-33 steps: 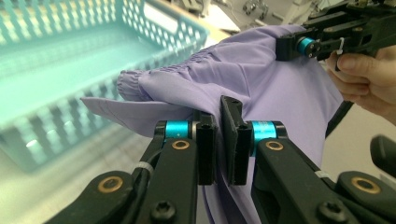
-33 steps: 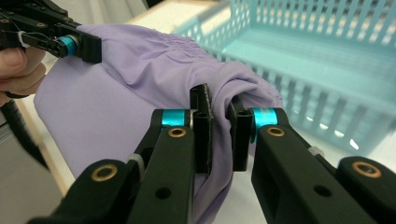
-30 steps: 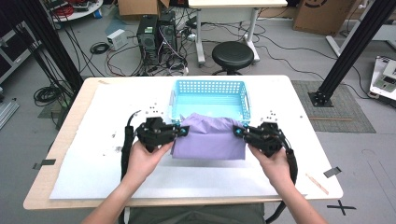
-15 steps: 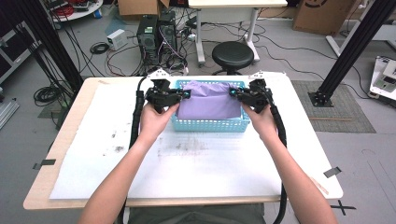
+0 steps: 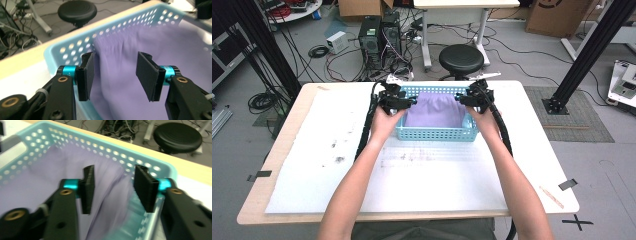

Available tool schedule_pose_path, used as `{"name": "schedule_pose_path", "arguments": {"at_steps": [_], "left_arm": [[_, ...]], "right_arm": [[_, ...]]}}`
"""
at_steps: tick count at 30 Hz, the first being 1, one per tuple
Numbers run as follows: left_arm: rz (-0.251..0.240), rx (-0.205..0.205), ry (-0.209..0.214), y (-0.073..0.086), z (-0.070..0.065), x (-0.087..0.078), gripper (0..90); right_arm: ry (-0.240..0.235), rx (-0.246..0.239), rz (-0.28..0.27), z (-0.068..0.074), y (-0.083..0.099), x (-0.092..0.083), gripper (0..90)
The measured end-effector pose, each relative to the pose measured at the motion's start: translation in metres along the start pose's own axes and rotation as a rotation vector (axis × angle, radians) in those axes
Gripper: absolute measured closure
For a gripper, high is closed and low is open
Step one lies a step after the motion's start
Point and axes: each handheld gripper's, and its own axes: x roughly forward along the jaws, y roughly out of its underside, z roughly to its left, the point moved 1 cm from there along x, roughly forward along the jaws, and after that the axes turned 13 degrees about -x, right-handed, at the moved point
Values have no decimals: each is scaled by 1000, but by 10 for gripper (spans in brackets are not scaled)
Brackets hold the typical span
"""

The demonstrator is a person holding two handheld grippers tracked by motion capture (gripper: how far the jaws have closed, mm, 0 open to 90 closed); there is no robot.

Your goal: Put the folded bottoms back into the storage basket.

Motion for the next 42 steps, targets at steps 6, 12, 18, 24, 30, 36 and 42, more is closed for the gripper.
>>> {"name": "schedule_pose_path", "arguments": {"at_steps": [6, 12, 18, 24, 30, 36, 42], "left_arm": [[-78, 55, 39, 11, -6, -41, 424], [-132, 100, 61, 25, -13, -73, 416], [-151, 128, 58, 54, -12, -105, 395], [-185, 93, 96, 91, -2, -130, 373], [-179, 123, 80, 117, 3, -137, 358], [-189, 148, 74, 135, 8, -142, 343], [-211, 172, 65, 143, 9, -142, 343]], "right_arm": [[-3, -11, -71, -6, 14, -34, 458], [-1, -72, -110, 8, 31, -71, 424], [-8, -75, -207, 21, 53, -98, 421], [1, -71, -250, 38, 93, -112, 357], [37, -69, -250, 45, 124, -110, 314], [24, -47, -233, 45, 147, -105, 292], [12, -40, -206, 44, 157, -99, 292]]}}
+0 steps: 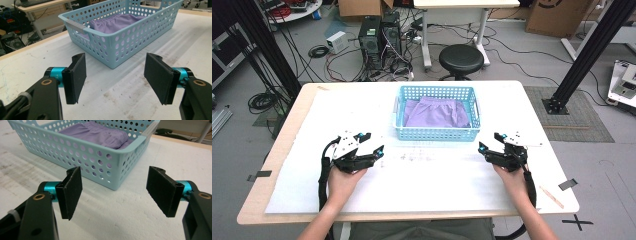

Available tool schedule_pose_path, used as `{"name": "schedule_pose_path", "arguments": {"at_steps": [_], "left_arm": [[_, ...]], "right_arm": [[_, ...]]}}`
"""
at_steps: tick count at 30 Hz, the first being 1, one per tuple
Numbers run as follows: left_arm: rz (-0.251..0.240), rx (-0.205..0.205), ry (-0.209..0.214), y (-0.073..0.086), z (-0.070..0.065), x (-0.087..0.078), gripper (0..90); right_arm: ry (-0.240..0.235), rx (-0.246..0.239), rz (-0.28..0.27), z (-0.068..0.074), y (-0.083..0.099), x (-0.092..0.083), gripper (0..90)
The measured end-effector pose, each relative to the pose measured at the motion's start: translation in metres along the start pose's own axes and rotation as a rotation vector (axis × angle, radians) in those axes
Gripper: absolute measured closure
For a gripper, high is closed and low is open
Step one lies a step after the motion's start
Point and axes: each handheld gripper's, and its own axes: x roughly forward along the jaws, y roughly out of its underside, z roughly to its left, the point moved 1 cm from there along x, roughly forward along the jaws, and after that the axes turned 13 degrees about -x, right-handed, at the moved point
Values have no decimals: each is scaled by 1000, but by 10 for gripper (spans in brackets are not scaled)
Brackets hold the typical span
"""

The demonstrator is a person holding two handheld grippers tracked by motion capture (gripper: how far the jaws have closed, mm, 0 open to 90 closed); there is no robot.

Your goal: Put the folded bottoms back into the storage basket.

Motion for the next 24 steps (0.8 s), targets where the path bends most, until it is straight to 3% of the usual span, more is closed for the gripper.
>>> {"name": "schedule_pose_path", "arguments": {"at_steps": [7, 24], "left_arm": [[40, -1, -14, 4, 0, 7, 343], [49, -18, -20, 4, 3, 8, 343]], "right_arm": [[-13, -13, 48, 3, 8, 11, 293], [7, -5, 28, -2, 9, 8, 290]]}}
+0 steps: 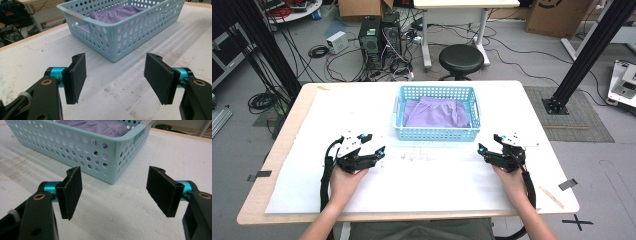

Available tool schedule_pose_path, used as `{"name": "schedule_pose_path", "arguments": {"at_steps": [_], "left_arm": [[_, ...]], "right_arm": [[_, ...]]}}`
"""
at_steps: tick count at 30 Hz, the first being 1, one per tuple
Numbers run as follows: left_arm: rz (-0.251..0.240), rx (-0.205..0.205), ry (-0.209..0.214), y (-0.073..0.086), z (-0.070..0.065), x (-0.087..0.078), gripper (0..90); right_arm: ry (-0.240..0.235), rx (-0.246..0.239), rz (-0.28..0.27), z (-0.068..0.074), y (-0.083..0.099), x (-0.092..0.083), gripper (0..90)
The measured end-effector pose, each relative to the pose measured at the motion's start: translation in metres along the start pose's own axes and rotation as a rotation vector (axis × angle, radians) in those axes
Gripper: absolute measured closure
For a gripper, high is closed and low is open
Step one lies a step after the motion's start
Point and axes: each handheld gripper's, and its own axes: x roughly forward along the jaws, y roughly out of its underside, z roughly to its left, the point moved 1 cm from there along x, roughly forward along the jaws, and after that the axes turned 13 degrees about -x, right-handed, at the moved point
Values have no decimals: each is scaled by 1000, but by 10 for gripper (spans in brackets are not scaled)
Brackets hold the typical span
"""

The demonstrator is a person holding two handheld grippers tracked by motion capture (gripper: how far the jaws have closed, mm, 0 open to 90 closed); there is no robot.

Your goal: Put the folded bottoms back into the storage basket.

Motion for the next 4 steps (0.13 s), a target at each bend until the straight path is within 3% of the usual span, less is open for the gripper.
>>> {"name": "schedule_pose_path", "arguments": {"at_steps": [4], "left_arm": [[-9, -1, -13, 0, 1, 0, 340]], "right_arm": [[4, 0, -2, 0, 1, 0, 273]]}}
